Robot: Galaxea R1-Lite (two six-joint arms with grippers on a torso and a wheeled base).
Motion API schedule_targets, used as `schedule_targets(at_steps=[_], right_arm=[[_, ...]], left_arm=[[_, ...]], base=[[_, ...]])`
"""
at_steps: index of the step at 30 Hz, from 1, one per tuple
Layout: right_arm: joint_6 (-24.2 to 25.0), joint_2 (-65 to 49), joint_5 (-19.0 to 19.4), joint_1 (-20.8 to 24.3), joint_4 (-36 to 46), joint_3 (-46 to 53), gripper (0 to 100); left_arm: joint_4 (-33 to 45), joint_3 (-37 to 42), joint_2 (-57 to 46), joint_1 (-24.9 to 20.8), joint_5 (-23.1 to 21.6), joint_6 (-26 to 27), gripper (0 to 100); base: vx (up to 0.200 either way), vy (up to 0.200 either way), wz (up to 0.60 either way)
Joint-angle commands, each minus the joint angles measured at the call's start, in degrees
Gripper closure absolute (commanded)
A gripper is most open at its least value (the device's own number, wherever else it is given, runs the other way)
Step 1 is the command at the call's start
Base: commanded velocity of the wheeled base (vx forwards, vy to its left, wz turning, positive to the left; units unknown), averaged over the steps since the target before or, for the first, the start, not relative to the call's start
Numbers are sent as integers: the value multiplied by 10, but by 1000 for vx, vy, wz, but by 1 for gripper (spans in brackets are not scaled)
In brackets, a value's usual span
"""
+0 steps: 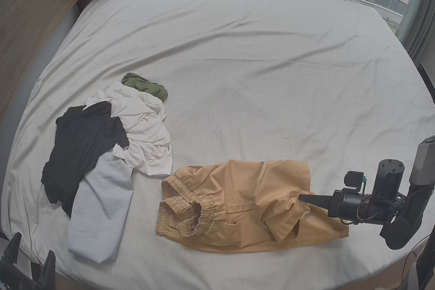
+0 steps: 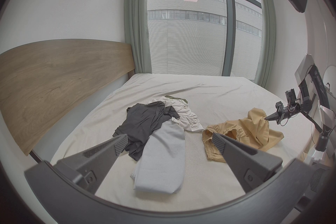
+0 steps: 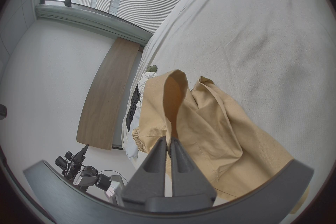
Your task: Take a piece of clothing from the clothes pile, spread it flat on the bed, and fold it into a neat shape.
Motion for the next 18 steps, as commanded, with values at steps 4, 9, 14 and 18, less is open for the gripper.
schedule_targets(at_steps=[4, 9, 14, 18], right_arm=[[0, 8, 3, 1, 1, -5, 100], [0, 9, 3, 3, 1, -10, 0], [0, 7, 3, 13, 1, -14, 0], [-1, 7, 2, 29, 1, -17, 0]], left_arm=[[0, 10, -10, 0, 1, 0, 0], [0, 10, -10, 0, 0, 0, 0], [0, 10, -10, 0, 0, 0, 0], [0, 10, -10, 0, 1, 0, 0]], base=[[0, 0, 0], [0, 0, 0], [0, 0, 0], [0, 0, 0]])
